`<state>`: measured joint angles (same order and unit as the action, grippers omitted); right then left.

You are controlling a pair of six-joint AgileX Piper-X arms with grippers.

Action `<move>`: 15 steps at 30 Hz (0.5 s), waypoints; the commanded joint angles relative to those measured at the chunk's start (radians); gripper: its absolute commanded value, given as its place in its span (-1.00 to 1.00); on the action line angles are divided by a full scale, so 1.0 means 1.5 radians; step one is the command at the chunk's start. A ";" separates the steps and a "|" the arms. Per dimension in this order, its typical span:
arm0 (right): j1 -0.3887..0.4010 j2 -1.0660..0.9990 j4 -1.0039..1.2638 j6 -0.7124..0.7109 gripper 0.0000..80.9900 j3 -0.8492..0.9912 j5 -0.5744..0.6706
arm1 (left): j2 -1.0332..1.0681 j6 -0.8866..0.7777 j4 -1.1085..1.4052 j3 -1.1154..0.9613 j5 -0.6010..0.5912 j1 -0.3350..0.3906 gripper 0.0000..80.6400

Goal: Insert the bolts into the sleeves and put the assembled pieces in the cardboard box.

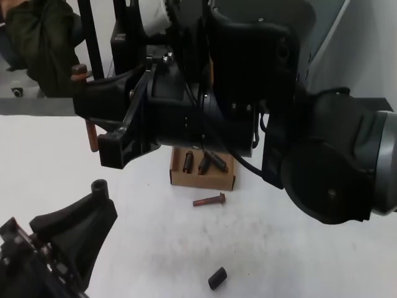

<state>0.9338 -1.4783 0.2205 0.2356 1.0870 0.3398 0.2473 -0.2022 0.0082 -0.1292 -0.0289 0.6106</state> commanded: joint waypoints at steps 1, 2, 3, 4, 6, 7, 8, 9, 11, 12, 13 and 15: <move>0.002 0.017 0.006 0.005 -0.99 0.006 0.004 | 0.017 0.028 0.019 -0.001 0.010 0.002 -0.96; 0.002 0.018 0.002 0.005 -0.99 0.006 0.004 | 0.029 0.034 0.025 -0.001 0.014 0.002 -0.96; 0.002 0.021 -0.001 0.005 -0.99 0.006 0.004 | 0.038 0.036 0.030 -0.001 0.019 0.002 -0.96; 0.002 0.023 -0.008 0.005 -0.99 0.006 0.004 | 0.050 0.036 0.039 -0.001 0.019 0.002 -0.96; 0.002 0.027 -0.026 0.002 -0.99 0.006 0.004 | 0.077 0.036 0.063 -0.001 0.034 0.002 -0.96; 0.002 0.027 -0.030 0.000 -0.99 0.006 0.004 | 0.088 0.036 0.078 -0.001 0.035 0.002 -0.96; 0.002 0.027 -0.029 -0.007 -0.99 0.006 0.006 | 0.105 0.036 0.096 -0.001 0.038 0.002 -0.96; 0.002 0.027 -0.029 -0.008 -0.99 0.006 0.006 | 0.120 0.036 0.113 -0.001 0.043 0.002 -0.96; 0.002 0.028 -0.029 -0.008 -0.99 0.006 0.007 | 0.142 0.031 0.139 -0.001 0.057 0.002 -0.96; 0.002 0.029 -0.031 -0.008 -0.99 0.006 0.007 | 0.153 0.023 0.150 -0.001 0.062 0.002 -0.96; 0.002 0.028 -0.031 -0.009 -0.99 0.006 0.007 | 0.162 0.014 0.162 -0.001 0.062 0.002 -0.96; 0.002 0.028 -0.033 -0.027 -0.99 0.006 0.007 | 0.173 -0.008 0.184 -0.001 0.064 0.002 -0.96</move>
<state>0.9338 -1.4554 0.1678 0.2213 1.0870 0.3406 0.4908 -0.1832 0.2216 -0.1292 0.0546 0.6106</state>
